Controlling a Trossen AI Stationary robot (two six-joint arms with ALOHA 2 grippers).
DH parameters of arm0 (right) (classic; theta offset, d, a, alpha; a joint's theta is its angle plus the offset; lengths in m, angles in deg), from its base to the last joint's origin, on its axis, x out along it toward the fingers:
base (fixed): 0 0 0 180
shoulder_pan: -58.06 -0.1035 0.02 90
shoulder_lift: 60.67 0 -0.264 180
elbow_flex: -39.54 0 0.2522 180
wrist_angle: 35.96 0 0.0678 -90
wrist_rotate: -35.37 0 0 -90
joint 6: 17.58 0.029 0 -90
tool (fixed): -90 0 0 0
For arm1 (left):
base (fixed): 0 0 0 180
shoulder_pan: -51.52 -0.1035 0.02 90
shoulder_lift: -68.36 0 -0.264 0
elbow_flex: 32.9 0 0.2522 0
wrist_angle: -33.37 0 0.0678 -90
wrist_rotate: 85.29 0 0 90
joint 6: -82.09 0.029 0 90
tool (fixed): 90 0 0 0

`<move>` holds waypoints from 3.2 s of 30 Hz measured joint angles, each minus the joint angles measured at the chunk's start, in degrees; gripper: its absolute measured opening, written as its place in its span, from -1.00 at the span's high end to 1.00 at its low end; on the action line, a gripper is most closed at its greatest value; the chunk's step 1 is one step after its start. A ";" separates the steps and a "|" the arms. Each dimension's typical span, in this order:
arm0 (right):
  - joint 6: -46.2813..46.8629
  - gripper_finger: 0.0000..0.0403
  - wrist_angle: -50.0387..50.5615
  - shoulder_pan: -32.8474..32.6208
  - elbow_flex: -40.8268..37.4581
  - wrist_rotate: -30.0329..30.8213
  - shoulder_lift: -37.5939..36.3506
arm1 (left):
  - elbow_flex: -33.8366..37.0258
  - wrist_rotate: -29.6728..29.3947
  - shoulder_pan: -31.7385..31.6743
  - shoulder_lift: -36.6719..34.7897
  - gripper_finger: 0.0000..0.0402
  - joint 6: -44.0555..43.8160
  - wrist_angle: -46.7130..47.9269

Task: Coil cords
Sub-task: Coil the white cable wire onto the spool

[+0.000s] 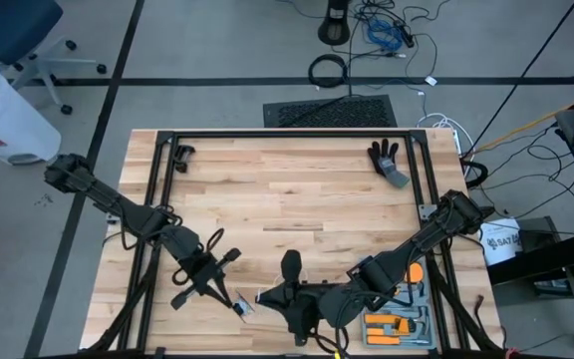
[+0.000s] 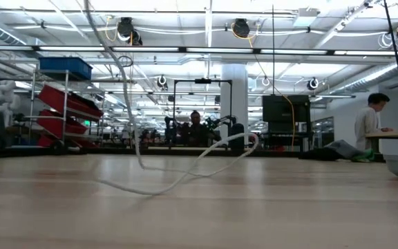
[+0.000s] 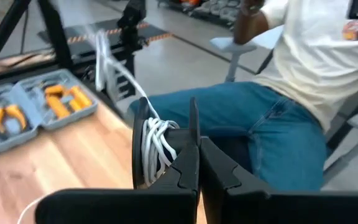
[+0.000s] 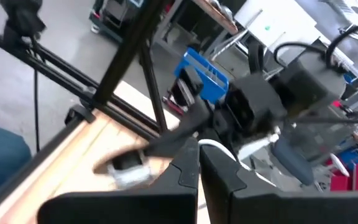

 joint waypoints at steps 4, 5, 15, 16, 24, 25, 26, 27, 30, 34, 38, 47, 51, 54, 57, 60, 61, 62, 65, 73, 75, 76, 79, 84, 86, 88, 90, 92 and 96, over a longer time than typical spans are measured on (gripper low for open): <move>0.64 1.00 1.14 0.54 0.00 0.86 0.01 | 0.00 0.35 0.04 -0.34 0.99 0.06 -1.53; 1.07 1.00 1.63 0.63 0.00 1.03 0.01 | 0.00 0.34 0.04 -0.42 0.99 0.06 -1.63; -0.70 1.00 -0.94 0.86 -0.04 7.91 0.03 | 0.00 2.06 0.04 0.21 0.99 -0.03 -1.44; -1.46 1.00 -2.33 0.62 -0.04 7.89 0.03 | 0.00 2.06 0.04 0.36 0.99 -0.03 -1.59; -6.06 1.00 -6.95 -0.86 -0.04 8.72 0.03 | 0.00 2.10 0.04 0.74 0.99 -0.05 -1.54; -6.06 1.00 -7.46 -0.78 -0.04 8.70 0.05 | 0.00 2.10 0.04 0.74 0.99 -0.05 -1.66; -5.88 1.00 -8.26 -0.59 -0.04 8.66 0.21 | 0.00 2.12 0.04 0.74 0.99 -0.05 -1.84; -5.80 1.00 -8.74 -0.36 -0.04 8.55 0.32 | 0.00 2.12 0.04 0.74 0.99 -0.05 -2.19; -5.78 1.00 -8.92 0.18 -0.04 7.87 0.45 | 0.00 2.15 0.04 0.74 0.99 0.07 -2.67; -6.21 1.00 -10.53 1.04 -0.04 5.17 0.47 | 0.00 2.33 0.04 0.74 0.99 1.04 -2.74; -7.95 1.00 -13.92 2.53 -0.04 1.27 0.47 | 0.00 2.32 0.04 0.74 0.99 1.07 -2.96; -3.74 1.00 -16.57 7.44 -0.07 -8.42 0.51 | -0.02 2.68 0.09 0.74 0.99 1.17 -5.92; -3.03 1.00 -15.08 7.73 -0.07 -8.90 0.51 | -0.02 4.43 0.17 0.76 0.99 1.58 -7.74; -2.39 1.00 -14.02 7.60 -0.07 -9.57 0.49 | -0.02 5.30 0.65 0.76 0.99 3.09 -9.24; -0.03 1.00 -11.41 7.55 -0.07 -9.78 0.47 | -0.02 6.15 1.38 0.77 0.99 4.11 -10.30; 1.02 1.00 -9.67 7.62 -0.07 -9.75 0.47 | -0.02 7.18 1.93 0.79 0.99 4.34 -12.01; 1.39 1.00 -9.50 7.62 -0.07 -9.77 0.47 | -0.02 7.57 2.13 0.79 0.99 4.59 -12.43; 1.64 1.00 -9.23 7.62 -0.07 -9.74 0.47 | -0.02 7.72 2.21 0.79 0.99 4.77 -12.75; 2.41 1.00 -7.76 7.74 -0.07 -9.75 0.47 | -0.02 7.74 2.62 0.79 0.99 6.01 -13.49; 5.56 1.00 -5.79 7.74 -0.07 -10.17 0.47 | -0.02 9.71 2.60 0.79 0.99 7.82 -16.29; 6.34 1.00 -5.92 7.73 -0.07 -12.43 0.47 | -0.02 10.83 2.62 0.79 0.99 8.50 -17.16; 6.87 1.00 -5.94 7.73 -0.07 -13.62 0.47 | -0.02 10.97 2.65 0.79 0.99 8.63 -17.71; 7.96 1.00 -6.16 7.68 -0.09 -14.35 0.47 | -0.02 10.98 2.64 0.79 0.99 8.67 -19.23; 9.40 1.00 -6.37 7.70 -0.09 -15.66 0.47 | -0.02 10.97 2.64 0.79 0.99 9.84 -19.89; 10.06 1.00 -6.52 7.73 -0.09 -15.82 0.63 | -0.01 10.97 2.64 0.79 0.99 10.20 -20.96; 10.49 1.00 -8.26 7.91 -0.09 -15.61 1.24 | 0.00 10.97 2.64 0.76 0.99 10.18 -22.03; 10.52 1.00 -10.79 8.04 -0.11 -15.56 2.42 | -0.02 10.97 2.64 0.76 0.99 10.20 -22.67; 10.51 1.00 -14.03 8.38 -0.11 -15.42 3.63 | -0.02 10.95 2.84 0.76 0.99 10.19 -22.58; 11.31 1.00 -19.96 9.30 -0.13 -15.23 5.77 | -0.01 10.97 2.99 0.76 0.99 10.20 -22.56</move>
